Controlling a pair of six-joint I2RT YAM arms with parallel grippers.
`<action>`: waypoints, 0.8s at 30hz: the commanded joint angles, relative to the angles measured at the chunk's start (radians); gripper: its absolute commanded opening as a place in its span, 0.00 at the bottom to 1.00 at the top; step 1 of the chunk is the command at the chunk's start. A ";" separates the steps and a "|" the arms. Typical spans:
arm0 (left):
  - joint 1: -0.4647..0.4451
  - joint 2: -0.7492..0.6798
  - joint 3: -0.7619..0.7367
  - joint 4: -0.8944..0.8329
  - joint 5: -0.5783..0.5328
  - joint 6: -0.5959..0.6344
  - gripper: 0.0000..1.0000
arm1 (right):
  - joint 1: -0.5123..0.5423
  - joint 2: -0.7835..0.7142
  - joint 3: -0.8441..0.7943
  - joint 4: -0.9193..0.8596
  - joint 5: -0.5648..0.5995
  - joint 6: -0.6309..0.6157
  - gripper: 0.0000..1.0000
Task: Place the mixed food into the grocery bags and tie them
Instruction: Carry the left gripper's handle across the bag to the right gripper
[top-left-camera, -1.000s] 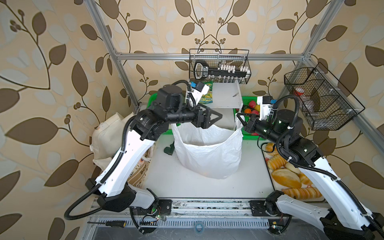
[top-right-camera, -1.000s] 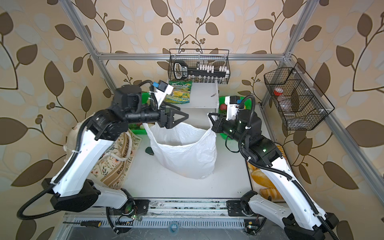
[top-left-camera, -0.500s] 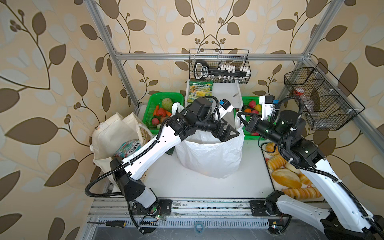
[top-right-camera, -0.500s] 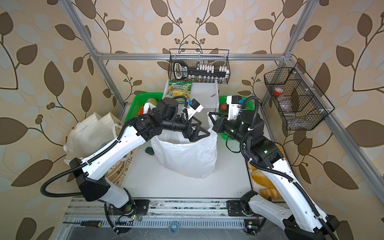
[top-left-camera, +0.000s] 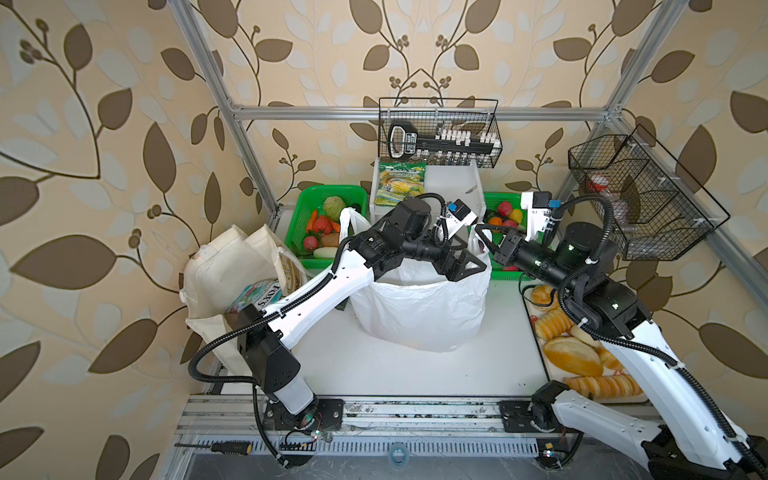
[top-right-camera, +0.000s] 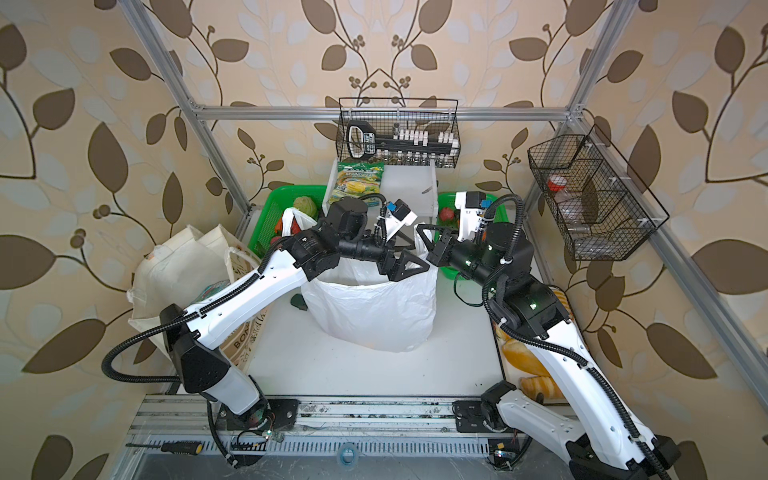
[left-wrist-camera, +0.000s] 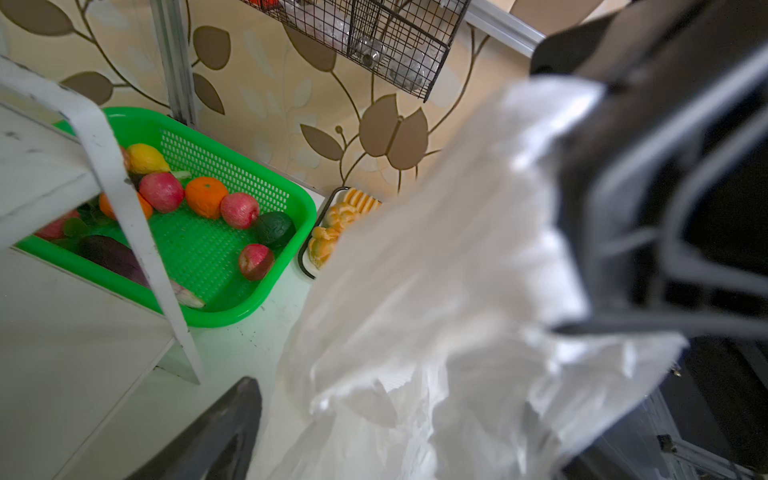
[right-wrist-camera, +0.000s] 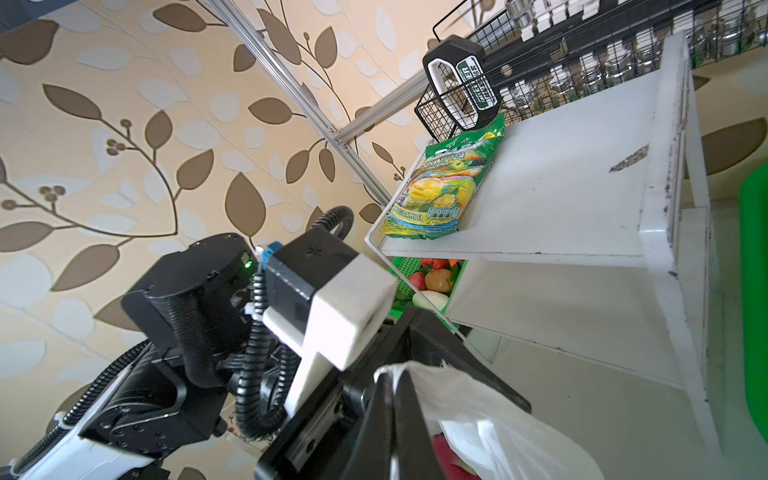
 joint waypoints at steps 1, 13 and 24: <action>0.001 -0.006 0.042 0.070 0.046 -0.029 0.78 | -0.013 -0.022 -0.021 0.027 -0.025 0.019 0.00; 0.001 -0.036 0.002 0.174 0.084 -0.143 0.14 | -0.049 -0.033 -0.060 0.041 -0.079 0.038 0.10; 0.001 -0.107 -0.118 0.211 0.054 -0.187 0.00 | -0.262 -0.116 -0.118 0.101 -0.302 -0.021 0.57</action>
